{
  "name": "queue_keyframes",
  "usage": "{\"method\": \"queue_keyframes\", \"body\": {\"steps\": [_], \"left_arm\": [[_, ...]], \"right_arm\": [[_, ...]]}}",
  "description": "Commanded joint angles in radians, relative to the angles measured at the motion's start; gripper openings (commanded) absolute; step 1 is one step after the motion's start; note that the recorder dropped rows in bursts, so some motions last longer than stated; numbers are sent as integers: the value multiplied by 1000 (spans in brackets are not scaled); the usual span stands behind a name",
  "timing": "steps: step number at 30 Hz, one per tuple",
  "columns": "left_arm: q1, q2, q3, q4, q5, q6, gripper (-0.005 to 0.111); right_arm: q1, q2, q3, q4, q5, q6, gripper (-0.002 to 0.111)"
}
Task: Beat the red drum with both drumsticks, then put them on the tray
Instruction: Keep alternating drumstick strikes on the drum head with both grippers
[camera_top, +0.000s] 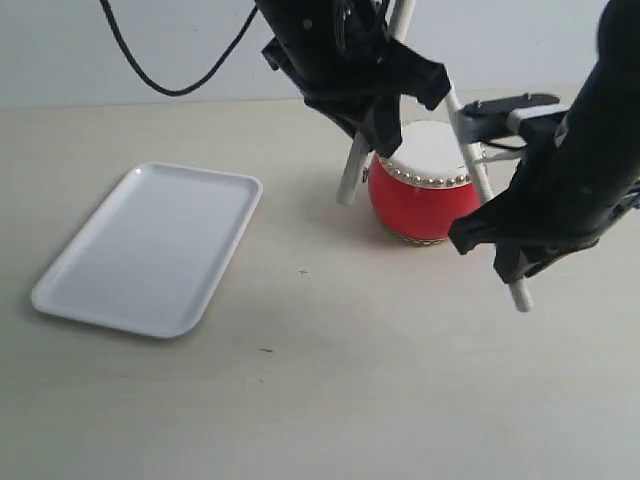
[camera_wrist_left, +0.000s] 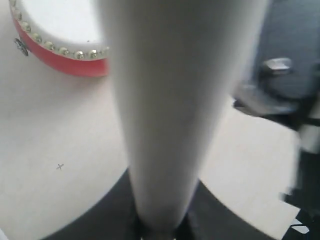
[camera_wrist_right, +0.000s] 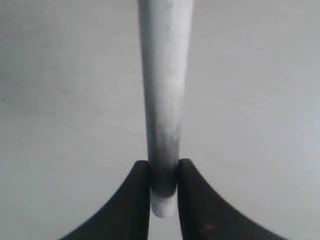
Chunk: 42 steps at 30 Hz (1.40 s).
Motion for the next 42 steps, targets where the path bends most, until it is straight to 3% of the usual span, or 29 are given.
{"method": "queue_keyframes", "body": {"steps": [1,8,14,19,24,34,38,42], "left_arm": [[2,140,4,5,-4,-6,0],[2,336,4,-84,-4,-8,0],[2,336,4,-123,-4,-7,0],[6,262,4,-116,-4,-14,0],[6,108,4,-60,-4,-25,0],[6,-91,4,-3,-4,-26,0],[6,-93,4,-1,-4,-33,0],[27,-137,23,93,-4,-63,0]], "right_arm": [[-4,-222,-7,-27,83,44,0],[-4,-497,-7,-75,98,120,0],[-4,-498,-5,-90,81,129,0],[-4,-355,62,-90,-41,125,0],[-4,-73,131,-83,-129,99,0],[-4,271,132,-42,-212,41,0],[-4,181,132,-7,-133,29,0],[-4,-86,132,144,-112,-33,0]]}}
